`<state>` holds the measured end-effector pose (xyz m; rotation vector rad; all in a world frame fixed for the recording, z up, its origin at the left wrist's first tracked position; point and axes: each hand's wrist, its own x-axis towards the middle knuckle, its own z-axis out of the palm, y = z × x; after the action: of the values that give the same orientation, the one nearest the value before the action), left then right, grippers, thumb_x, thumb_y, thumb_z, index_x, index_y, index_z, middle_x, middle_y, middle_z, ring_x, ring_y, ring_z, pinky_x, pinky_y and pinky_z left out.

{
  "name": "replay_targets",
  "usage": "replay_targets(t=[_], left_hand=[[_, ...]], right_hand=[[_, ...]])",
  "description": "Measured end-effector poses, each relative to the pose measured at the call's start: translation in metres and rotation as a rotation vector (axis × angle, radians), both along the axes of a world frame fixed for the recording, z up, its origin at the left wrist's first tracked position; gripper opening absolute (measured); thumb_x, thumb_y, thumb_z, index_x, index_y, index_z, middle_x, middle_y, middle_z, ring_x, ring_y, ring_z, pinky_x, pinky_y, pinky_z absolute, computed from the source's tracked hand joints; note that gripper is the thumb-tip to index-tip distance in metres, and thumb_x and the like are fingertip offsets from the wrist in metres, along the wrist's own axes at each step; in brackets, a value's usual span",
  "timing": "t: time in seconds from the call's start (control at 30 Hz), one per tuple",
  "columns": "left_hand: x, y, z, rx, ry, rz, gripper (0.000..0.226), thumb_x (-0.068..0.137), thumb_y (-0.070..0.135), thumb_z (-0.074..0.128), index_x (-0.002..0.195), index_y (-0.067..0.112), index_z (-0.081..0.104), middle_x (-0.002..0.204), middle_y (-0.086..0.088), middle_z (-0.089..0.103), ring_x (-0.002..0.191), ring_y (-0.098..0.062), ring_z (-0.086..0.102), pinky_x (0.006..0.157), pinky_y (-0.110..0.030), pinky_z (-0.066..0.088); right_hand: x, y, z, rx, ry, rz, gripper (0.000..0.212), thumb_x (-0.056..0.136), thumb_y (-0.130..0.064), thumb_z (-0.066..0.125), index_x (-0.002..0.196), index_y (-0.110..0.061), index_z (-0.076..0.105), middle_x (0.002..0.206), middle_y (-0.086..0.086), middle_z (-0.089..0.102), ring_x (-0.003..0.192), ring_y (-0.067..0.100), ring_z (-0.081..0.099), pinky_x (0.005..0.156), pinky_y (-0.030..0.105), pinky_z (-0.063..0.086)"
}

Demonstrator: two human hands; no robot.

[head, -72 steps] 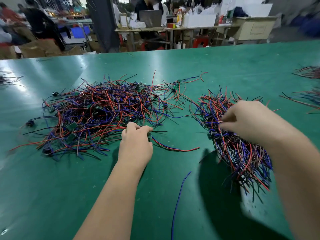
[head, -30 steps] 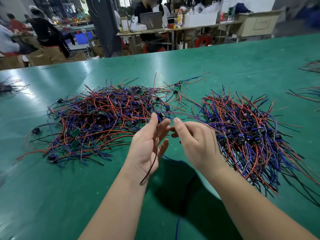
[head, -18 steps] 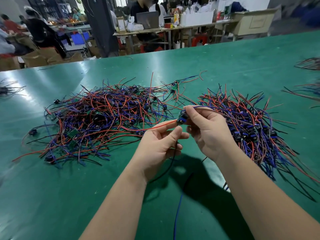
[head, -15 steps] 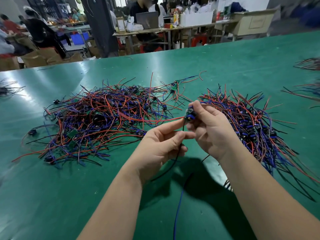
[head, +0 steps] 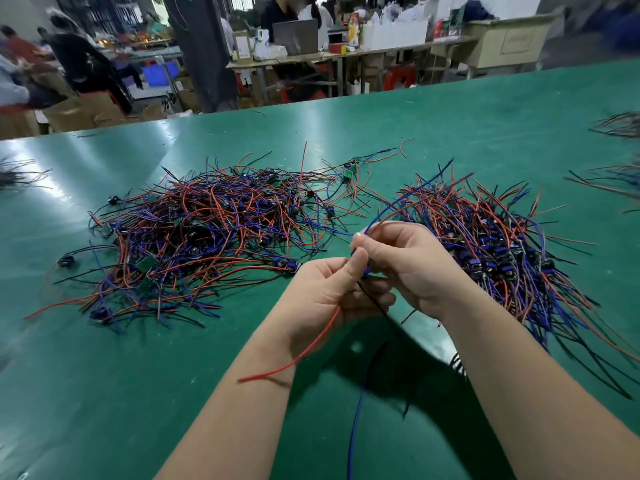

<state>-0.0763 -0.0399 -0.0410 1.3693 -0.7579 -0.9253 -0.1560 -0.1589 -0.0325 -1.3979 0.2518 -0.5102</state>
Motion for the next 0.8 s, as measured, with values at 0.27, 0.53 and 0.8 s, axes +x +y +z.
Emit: replay_targets(t=[0.27,0.53,0.8], left_hand=[[-0.009,-0.004,-0.004,-0.068,0.079,-0.027,0.033,0.078,0.039,0.06,0.082,0.008,0.07,0.066,-0.004,0.068,0.035,-0.007,0.049,0.05,-0.027,0.055],[-0.019,0.005,-0.003,0.11,0.033,-0.241,0.036,0.08,0.046,0.056,0.093,0.019,0.075,0.072,0.008,0.062,0.064,-0.004,0.054,0.062,-0.018,0.05],[-0.001,0.009,0.01,-0.294,0.394,-0.047,0.051,0.052,0.053,0.084,0.095,0.028,0.076,0.075,0.008,0.056,0.063,-0.003,0.053,0.062,-0.018,0.045]], right_hand=[[0.004,-0.011,0.002,0.024,-0.009,-0.212,0.015,0.08,-0.009,0.068,0.066,-0.008,0.063,0.053,0.0,0.056,0.047,0.007,0.048,0.048,0.019,0.04],[-0.011,-0.043,0.014,0.475,-0.166,-0.539,0.007,0.087,-0.009,0.065,0.081,-0.009,0.061,0.056,-0.002,0.063,0.046,0.004,0.057,0.044,0.013,0.042],[-0.007,-0.046,0.008,0.518,0.039,-0.334,0.02,0.098,-0.003,0.041,0.096,-0.016,0.057,0.084,0.009,0.062,0.071,0.02,0.061,0.059,0.024,0.045]])
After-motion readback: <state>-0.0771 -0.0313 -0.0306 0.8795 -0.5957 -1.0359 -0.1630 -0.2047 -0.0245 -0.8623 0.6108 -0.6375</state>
